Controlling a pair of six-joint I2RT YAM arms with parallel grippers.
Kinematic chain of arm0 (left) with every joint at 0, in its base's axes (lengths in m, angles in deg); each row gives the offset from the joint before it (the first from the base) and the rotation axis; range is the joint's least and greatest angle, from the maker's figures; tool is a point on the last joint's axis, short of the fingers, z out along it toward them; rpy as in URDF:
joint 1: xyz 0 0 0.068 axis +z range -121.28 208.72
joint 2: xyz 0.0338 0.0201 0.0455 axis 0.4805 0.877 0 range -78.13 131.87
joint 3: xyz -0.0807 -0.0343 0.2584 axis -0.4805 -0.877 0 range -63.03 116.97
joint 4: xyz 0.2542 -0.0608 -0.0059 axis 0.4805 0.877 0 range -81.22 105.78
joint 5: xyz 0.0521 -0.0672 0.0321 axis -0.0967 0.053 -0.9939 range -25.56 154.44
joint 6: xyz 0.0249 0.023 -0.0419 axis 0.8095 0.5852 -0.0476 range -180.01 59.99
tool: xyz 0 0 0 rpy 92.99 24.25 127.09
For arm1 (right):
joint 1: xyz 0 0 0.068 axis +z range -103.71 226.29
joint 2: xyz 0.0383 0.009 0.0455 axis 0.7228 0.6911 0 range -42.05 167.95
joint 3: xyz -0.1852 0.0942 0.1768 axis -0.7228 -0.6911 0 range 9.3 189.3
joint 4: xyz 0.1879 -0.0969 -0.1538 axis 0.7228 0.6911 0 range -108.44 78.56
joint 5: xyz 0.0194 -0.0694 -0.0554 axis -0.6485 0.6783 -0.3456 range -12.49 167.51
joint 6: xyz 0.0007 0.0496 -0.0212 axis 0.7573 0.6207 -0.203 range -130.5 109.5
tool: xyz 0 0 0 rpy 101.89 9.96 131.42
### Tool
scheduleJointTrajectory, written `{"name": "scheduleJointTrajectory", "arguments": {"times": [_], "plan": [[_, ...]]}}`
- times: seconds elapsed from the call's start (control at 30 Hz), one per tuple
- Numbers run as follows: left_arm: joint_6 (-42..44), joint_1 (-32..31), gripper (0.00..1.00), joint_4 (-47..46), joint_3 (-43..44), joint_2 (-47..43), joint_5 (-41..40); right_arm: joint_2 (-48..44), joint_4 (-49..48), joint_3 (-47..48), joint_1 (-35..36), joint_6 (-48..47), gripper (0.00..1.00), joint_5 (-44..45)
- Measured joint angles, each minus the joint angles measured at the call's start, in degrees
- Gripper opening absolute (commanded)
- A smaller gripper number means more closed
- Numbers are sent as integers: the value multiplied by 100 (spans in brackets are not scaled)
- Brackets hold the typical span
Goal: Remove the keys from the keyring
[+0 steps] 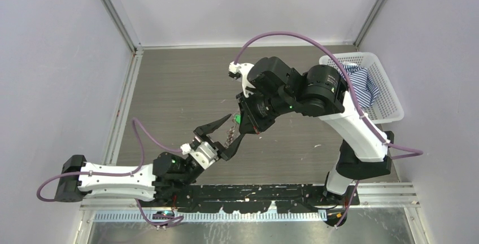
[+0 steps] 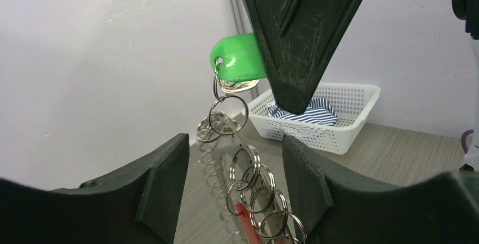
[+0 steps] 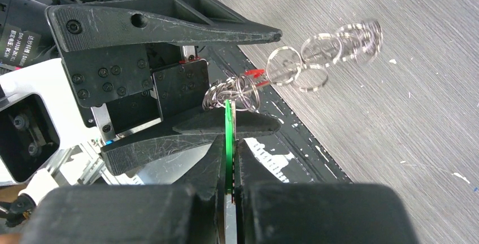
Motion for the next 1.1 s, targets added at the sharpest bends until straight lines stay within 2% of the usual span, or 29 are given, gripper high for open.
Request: {"name": "scheduleJointTrajectory", "arguments": {"times": [0.4, 0.67, 1.1], "plan": [[42, 0, 57, -339, 11, 254, -389, -2, 2, -2, 0, 302, 1, -31], [7, 0, 51, -431, 11, 177, -315, -2, 2, -299, 0, 564, 1, -42], [-190, -2, 57, -120, 90, 188, -343, -2, 2, -315, 0, 883, 1, -44]]}}
